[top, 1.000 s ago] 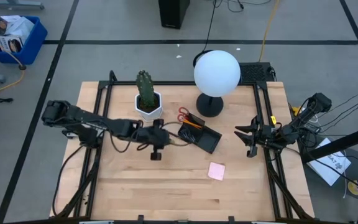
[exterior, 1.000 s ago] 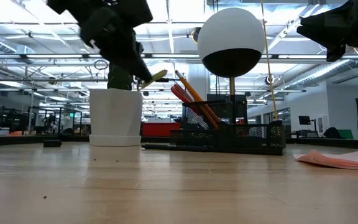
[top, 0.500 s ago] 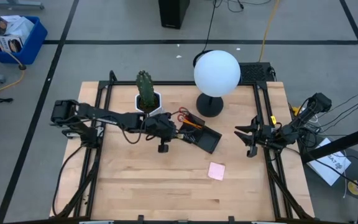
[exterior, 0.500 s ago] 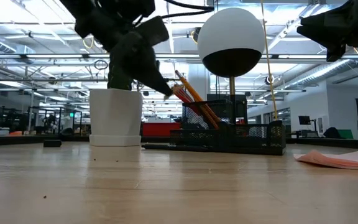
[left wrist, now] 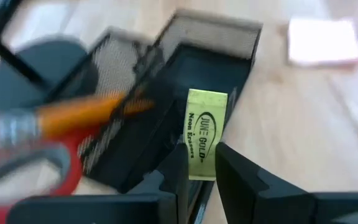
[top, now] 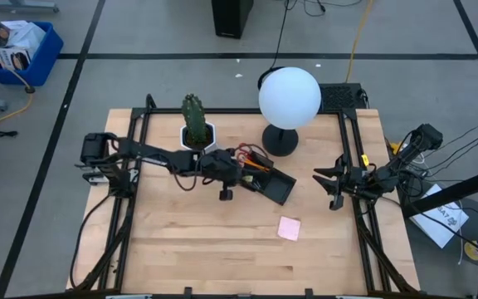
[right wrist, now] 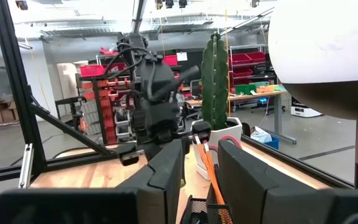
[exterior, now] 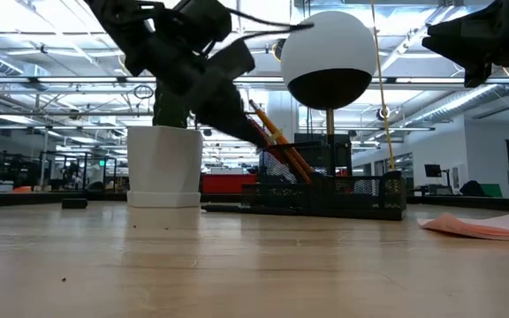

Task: Pick and place office supplies into organizer
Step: Put the light green eraser into the black desk organizer

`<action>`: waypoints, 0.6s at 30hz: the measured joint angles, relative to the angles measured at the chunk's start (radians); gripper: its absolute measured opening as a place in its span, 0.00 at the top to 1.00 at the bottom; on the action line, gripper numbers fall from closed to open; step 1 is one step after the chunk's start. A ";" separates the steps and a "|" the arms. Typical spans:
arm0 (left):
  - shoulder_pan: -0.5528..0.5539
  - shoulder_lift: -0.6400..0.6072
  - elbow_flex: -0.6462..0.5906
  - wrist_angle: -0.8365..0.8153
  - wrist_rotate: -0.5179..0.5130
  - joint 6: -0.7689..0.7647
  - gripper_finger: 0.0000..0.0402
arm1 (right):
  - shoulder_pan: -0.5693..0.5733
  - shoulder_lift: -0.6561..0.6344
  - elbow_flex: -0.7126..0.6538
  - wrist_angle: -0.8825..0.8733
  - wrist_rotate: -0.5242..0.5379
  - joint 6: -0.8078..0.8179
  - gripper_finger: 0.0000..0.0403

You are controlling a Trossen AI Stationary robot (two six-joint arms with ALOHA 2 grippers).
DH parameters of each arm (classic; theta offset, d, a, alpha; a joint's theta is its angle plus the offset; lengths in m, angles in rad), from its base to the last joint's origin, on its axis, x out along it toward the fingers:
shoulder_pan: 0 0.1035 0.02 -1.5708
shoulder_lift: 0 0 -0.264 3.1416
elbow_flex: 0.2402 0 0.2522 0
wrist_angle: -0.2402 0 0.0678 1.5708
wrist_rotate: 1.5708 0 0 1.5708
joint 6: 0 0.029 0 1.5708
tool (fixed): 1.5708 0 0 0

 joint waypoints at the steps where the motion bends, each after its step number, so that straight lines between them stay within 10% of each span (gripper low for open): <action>1: -0.001 0.003 0.000 0.023 0.008 0.000 0.82 | 0.000 0.000 0.000 0.000 0.000 0.000 0.75; 18: 0.011 0.017 0.000 0.088 0.024 0.000 0.82 | 0.000 0.000 0.000 0.000 0.000 0.000 0.75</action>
